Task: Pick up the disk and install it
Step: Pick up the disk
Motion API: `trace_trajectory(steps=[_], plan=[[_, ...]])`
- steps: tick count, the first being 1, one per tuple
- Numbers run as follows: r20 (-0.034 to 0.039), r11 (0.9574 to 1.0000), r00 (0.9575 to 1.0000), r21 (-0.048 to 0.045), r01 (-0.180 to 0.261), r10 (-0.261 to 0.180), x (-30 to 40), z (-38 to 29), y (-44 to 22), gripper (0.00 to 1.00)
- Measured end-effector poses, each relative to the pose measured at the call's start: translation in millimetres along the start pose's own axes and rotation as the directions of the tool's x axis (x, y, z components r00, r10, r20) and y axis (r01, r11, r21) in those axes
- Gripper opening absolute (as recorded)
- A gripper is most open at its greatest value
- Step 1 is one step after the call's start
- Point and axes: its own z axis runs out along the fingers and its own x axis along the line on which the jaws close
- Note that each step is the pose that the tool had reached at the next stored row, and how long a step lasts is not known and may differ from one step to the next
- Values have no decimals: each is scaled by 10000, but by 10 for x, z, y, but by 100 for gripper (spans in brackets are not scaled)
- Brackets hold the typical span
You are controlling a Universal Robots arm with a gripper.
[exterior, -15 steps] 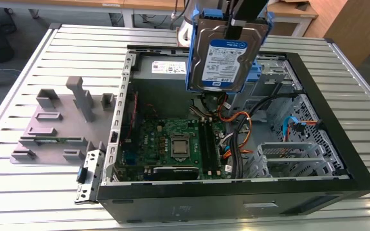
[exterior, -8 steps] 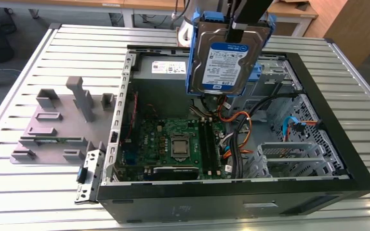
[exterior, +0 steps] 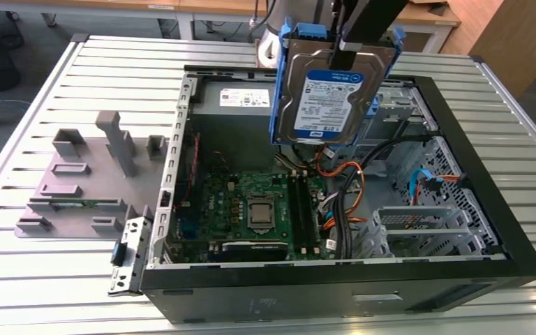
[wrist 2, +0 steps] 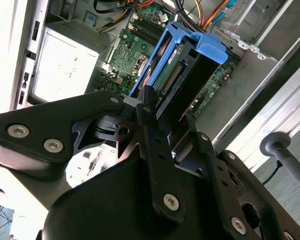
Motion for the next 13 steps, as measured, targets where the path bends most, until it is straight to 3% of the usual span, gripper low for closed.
trace_trajectory(steps=[13], plan=[[-3,10000,10000,0,-1,1,17,0,0,35]])
